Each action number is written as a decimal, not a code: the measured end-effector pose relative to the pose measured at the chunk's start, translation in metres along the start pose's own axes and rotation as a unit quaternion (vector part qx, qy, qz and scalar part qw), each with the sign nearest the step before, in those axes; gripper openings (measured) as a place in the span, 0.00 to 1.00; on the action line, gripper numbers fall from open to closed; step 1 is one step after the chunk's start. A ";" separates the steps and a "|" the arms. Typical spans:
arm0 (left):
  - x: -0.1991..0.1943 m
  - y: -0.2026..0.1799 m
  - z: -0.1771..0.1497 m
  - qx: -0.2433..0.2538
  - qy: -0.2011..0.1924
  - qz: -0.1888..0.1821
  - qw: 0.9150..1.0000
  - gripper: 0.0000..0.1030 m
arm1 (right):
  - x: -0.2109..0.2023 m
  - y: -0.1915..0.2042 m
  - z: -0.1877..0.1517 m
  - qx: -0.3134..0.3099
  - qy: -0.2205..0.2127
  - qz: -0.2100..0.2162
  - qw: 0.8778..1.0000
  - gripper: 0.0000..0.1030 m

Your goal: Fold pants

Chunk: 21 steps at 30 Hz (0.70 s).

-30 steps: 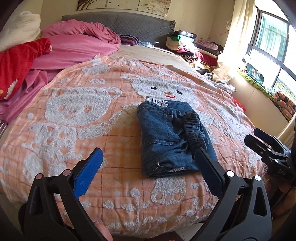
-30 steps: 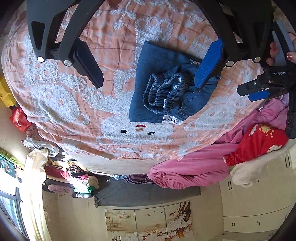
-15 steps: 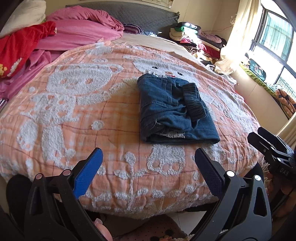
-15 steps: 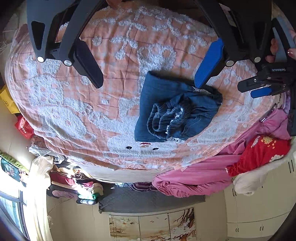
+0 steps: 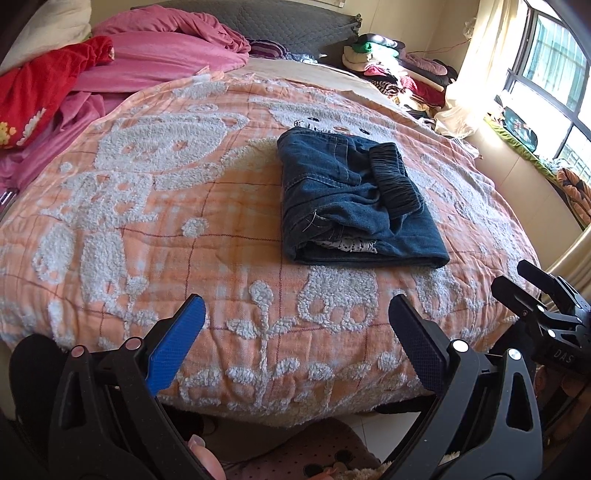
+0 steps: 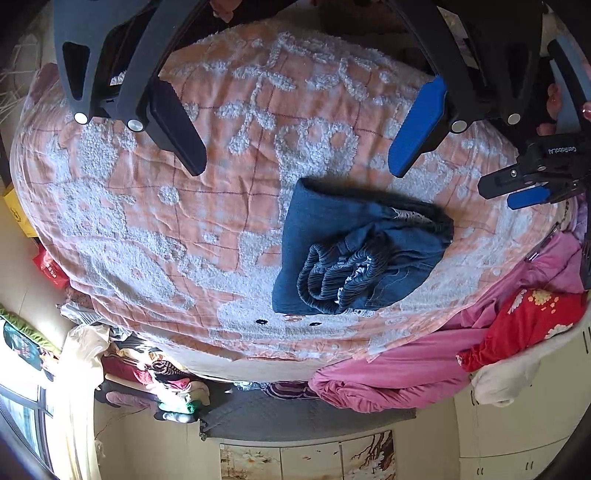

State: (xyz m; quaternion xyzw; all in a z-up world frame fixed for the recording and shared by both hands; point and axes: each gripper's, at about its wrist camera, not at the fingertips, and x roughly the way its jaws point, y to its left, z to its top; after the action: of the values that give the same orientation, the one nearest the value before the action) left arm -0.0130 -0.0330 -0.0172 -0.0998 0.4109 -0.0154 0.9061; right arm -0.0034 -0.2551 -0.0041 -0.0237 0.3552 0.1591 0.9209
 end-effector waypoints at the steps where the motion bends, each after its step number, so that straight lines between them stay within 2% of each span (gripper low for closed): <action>1: 0.000 0.000 0.000 0.001 0.000 0.001 1.000 0.91 | 0.000 0.000 0.000 0.000 0.000 0.000 1.000 0.95; 21: -0.002 0.001 0.001 0.001 0.002 0.006 1.000 0.91 | 0.000 -0.001 0.000 0.007 0.001 -0.004 1.000 0.95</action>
State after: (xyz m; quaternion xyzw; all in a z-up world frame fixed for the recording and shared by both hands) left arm -0.0135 -0.0313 -0.0151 -0.0960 0.4130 -0.0107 0.9056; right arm -0.0031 -0.2558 -0.0041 -0.0187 0.3573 0.1526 0.9213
